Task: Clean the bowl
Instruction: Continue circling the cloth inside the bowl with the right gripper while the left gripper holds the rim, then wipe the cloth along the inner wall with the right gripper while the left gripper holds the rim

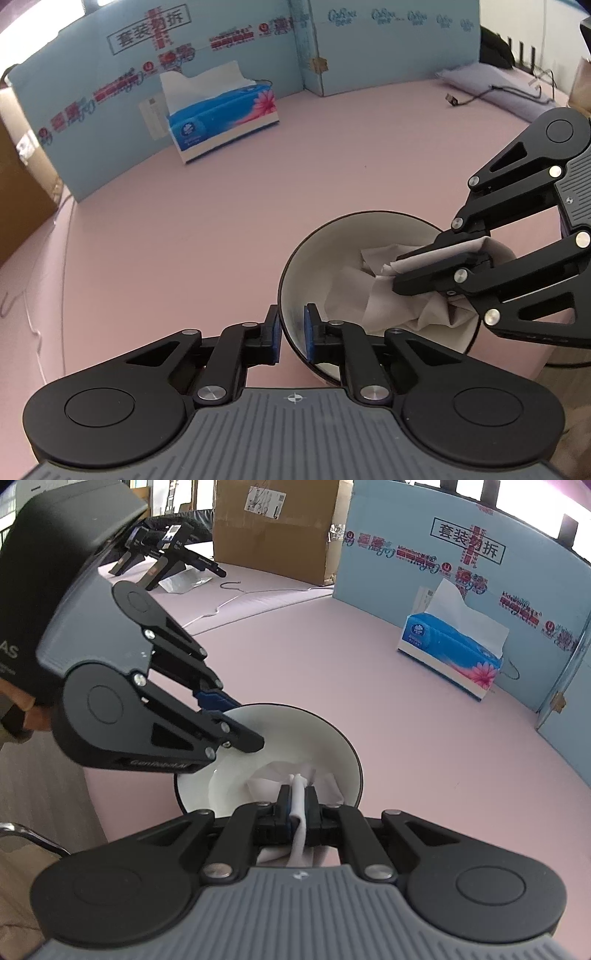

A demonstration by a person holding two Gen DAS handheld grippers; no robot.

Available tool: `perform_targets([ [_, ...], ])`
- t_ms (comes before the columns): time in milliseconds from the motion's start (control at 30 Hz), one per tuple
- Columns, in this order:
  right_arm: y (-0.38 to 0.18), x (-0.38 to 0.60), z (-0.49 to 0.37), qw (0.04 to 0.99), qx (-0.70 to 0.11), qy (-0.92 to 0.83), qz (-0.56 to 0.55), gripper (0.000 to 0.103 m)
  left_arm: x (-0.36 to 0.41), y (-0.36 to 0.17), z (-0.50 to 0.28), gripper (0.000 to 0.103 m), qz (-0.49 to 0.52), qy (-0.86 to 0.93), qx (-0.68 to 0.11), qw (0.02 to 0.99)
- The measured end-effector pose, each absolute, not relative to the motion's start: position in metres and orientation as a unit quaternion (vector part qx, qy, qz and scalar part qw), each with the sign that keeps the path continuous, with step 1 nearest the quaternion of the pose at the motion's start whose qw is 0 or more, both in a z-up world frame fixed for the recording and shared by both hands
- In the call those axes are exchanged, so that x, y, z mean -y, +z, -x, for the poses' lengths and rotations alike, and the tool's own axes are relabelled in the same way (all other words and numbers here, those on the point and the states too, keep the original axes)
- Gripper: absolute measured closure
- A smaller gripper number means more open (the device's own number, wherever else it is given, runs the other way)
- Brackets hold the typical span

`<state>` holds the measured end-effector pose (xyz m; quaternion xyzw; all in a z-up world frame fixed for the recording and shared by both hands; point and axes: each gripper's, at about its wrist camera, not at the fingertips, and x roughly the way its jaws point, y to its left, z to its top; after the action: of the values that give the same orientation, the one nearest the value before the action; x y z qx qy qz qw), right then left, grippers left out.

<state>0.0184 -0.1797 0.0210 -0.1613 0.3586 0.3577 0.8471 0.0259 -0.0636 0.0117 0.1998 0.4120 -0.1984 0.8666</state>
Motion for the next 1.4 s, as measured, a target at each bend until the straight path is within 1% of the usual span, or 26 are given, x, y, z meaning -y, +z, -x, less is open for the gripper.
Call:
perform_targets([
  [200,0.024,0.175,-0.018,0.829,-0.384,0.38,0.148,0.097,0.073,0.02,-0.027,0.091,-0.232,-0.203,-0.391,0.867],
  [333,0.018,0.168,-0.034,0.796,-0.44,0.375,0.182,0.097,0.075,0.027,-0.017,0.094,-0.235,-0.216,-0.367,0.874],
  [433,0.017,0.16,-0.042,0.789,-0.45,0.355,0.224,0.097,0.077,0.028,-0.011,0.093,-0.237,-0.223,-0.355,0.877],
  [500,0.017,0.157,-0.043,0.791,-0.446,0.346,0.237,0.099,0.074,0.028,-0.012,0.092,-0.23,-0.227,-0.355,0.877],
  [633,0.012,0.143,-0.029,0.814,-0.39,0.311,0.296,0.099,0.068,0.027,-0.012,0.091,-0.215,-0.236,-0.355,0.879],
  [733,0.01,0.137,-0.026,0.822,-0.364,0.304,0.314,0.099,0.065,0.026,-0.013,0.091,-0.206,-0.241,-0.355,0.88],
  [1000,0.017,0.127,-0.033,0.838,-0.33,0.324,0.291,0.099,0.056,0.023,-0.016,0.09,-0.18,-0.244,-0.359,0.883],
  [1100,0.016,0.125,-0.031,0.836,-0.325,0.326,0.297,0.099,0.053,0.021,-0.016,0.09,-0.177,-0.245,-0.36,0.883],
  [1267,0.014,0.149,-0.037,0.836,-0.355,0.31,0.28,0.099,0.05,0.019,-0.016,0.089,-0.176,-0.247,-0.36,0.882],
  [1400,0.015,0.159,-0.027,0.839,-0.361,0.302,0.272,0.099,0.046,0.02,-0.016,0.089,-0.169,-0.249,-0.358,0.884],
])
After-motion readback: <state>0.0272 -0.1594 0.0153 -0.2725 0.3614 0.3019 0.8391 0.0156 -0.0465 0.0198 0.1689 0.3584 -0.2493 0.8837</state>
